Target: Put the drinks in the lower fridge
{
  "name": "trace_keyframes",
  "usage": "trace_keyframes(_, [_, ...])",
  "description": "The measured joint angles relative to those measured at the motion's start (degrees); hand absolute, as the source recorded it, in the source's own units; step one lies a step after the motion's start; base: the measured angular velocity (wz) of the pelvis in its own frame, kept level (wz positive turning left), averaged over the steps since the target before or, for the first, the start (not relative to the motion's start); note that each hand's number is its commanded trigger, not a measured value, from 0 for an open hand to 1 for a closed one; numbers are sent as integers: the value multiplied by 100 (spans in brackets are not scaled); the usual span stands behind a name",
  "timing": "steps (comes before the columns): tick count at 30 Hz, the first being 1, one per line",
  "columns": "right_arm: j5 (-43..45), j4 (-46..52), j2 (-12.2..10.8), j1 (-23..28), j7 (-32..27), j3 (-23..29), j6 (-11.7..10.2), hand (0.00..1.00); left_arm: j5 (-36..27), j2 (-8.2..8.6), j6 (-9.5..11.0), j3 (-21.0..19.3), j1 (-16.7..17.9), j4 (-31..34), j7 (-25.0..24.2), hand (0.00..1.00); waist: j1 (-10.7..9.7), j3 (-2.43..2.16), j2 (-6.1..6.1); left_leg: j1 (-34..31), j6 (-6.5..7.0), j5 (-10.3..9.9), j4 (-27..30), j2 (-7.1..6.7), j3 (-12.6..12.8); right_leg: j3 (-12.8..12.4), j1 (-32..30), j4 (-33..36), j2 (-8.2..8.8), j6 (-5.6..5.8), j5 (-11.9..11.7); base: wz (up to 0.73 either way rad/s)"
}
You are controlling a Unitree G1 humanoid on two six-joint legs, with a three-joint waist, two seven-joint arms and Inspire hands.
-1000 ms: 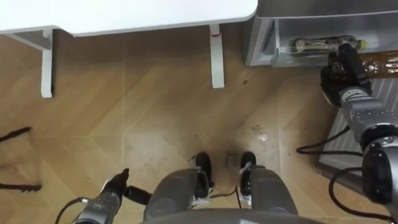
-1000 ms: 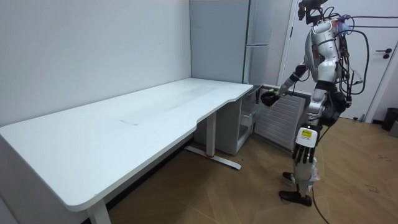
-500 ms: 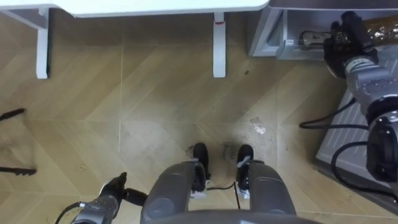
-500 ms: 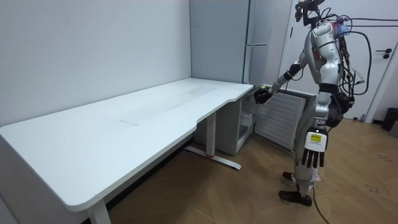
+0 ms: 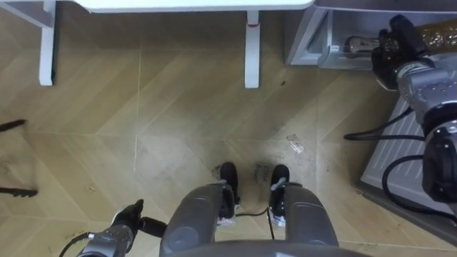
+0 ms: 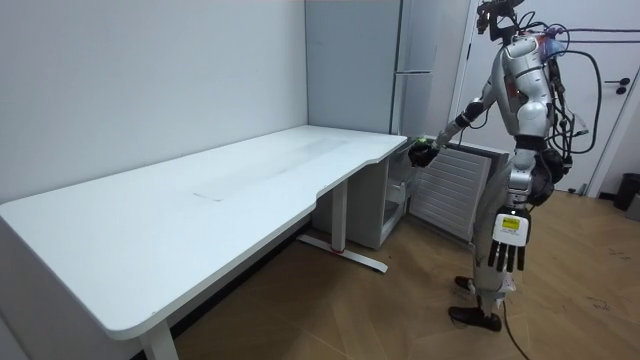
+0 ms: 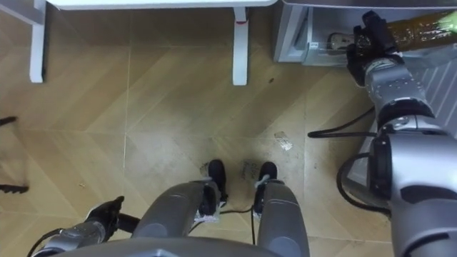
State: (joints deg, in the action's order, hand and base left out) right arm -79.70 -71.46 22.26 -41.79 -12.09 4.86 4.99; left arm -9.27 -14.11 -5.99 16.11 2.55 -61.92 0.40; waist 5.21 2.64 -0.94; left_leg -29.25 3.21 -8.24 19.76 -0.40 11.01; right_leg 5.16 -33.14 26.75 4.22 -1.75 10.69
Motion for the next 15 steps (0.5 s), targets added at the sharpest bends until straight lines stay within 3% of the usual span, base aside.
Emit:
trace_keyframes(1, [1,1,0,0,-18,-33,0,0,3,-8,-1,-1,0,0,-1,0,0,0,0,0,0,0,1,0,0,-1,0,2,1,0,-3,0])
trace_keyframes(13, [196,17,67,-173,-205,-373,11,0,28,-20,-3,-1,1,4,-6,0,0,0,25,-5,19,19,11,-24,3,6,-39,110,36,3,-8,0])
trace_keyframes(15, [326,16,108,-175,-227,-492,101,0,27,-21,2,2,1,5,-6,0,18,0,31,-5,23,26,12,-28,1,12,-38,115,44,6,-10,0])
